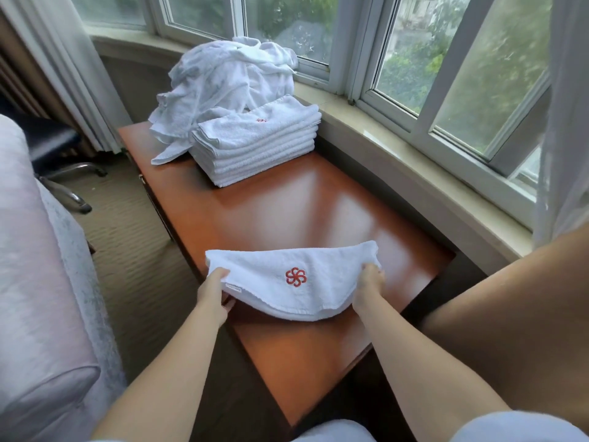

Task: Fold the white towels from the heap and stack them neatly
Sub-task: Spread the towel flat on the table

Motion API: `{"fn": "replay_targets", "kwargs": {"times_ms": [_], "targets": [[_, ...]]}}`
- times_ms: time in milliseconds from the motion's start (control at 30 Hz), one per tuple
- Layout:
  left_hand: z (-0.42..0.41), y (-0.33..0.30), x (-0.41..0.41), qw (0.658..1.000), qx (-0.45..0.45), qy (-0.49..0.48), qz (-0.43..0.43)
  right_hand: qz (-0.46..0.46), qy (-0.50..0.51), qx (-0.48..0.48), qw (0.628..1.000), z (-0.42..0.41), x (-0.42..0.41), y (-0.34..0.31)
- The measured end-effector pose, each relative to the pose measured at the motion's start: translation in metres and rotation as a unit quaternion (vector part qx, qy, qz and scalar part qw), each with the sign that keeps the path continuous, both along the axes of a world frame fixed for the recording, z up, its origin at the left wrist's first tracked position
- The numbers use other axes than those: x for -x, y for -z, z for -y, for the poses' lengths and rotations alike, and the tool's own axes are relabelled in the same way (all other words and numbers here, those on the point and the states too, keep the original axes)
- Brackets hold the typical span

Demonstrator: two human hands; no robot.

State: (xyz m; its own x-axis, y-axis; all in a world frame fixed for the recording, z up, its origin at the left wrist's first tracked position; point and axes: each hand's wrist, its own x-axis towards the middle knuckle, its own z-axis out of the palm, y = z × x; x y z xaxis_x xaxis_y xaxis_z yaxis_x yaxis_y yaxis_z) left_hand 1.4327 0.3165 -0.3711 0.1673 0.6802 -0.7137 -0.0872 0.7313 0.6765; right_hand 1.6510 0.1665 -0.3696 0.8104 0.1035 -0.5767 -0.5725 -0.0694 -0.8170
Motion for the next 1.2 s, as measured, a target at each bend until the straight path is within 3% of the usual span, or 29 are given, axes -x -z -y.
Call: {"fn": "replay_targets", "kwargs": {"times_ms": [167, 333, 533, 900, 1200], "targets": [[-0.003, -0.056, -0.011, 0.994, -0.073, -0.032, 0.080, 0.002, -0.051, -0.070, 0.996, -0.041, 0.009, -0.042], [-0.018, -0.106, -0.005, 0.987, -0.139, -0.019, 0.083, -0.010, -0.125, -0.170, 0.977, -0.084, 0.039, -0.085], [-0.060, -0.142, 0.028, 0.972, -0.180, -0.010, 0.149, -0.013, -0.171, -0.199, 0.965, -0.133, 0.085, -0.128], [-0.186, -0.173, 0.052, 0.946, -0.211, 0.106, 0.222, 0.021, -0.049, -0.248, 0.967, -0.235, 0.145, -0.164], [-0.298, -0.193, -0.007, 0.923, -0.155, 0.187, 0.297, 0.058, 0.030, -0.241, 0.968, -0.340, 0.102, -0.197]]}}
